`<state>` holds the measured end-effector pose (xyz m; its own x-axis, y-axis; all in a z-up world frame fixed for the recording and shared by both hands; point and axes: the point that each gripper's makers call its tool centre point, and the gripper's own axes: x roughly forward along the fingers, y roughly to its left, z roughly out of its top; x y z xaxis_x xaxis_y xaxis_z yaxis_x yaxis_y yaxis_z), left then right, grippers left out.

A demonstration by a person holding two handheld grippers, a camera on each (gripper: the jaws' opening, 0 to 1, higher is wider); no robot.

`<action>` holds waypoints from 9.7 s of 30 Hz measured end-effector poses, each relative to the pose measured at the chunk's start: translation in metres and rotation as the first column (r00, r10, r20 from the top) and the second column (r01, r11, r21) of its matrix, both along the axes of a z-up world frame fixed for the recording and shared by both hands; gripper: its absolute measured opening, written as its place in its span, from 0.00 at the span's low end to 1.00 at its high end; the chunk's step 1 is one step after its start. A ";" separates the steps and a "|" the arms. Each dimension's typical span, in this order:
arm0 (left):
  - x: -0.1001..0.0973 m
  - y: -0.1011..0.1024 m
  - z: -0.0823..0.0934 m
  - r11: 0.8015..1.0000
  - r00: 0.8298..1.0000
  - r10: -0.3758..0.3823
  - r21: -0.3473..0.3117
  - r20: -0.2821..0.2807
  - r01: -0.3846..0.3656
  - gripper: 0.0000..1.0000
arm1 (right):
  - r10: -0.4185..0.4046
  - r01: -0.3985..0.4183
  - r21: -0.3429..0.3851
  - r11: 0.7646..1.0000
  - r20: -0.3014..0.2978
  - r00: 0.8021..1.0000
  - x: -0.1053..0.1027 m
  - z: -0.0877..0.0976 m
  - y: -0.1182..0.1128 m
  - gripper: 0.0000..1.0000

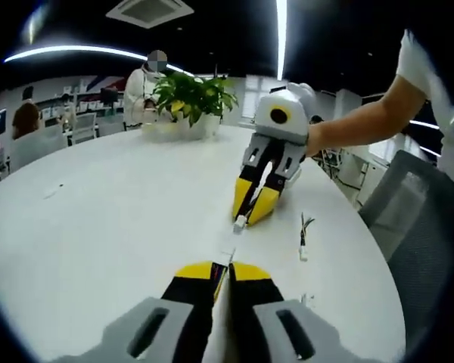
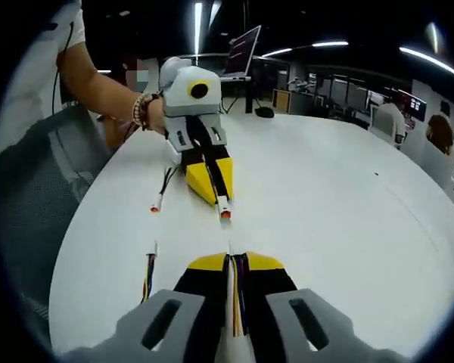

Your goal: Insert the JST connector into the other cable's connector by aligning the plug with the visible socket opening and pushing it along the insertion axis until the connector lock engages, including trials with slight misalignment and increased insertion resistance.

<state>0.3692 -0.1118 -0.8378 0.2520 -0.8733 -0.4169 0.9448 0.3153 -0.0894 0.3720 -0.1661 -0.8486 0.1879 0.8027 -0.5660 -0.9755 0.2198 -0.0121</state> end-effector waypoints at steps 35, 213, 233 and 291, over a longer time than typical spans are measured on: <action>-0.015 0.007 0.015 1.000 0.999 -0.010 0.022 0.034 0.010 0.01 | 0.080 -0.079 -0.024 0.997 0.017 0.997 -0.025 0.019 0.036 0.04; -0.030 0.006 0.011 0.981 0.982 -0.143 0.152 0.121 0.124 0.00 | 0.188 -0.186 -0.174 0.967 -0.006 0.982 -0.041 0.020 0.044 0.03; -0.031 0.005 0.008 0.974 0.979 -0.165 0.174 0.120 0.143 0.00 | 0.209 -0.212 -0.200 0.957 -0.039 0.977 -0.045 0.010 0.045 0.03; 0.025 0.006 -0.004 0.984 0.993 -0.077 0.170 0.094 0.060 0.01 | 0.194 -0.192 -0.129 0.973 0.001 0.981 0.017 -0.006 0.050 0.04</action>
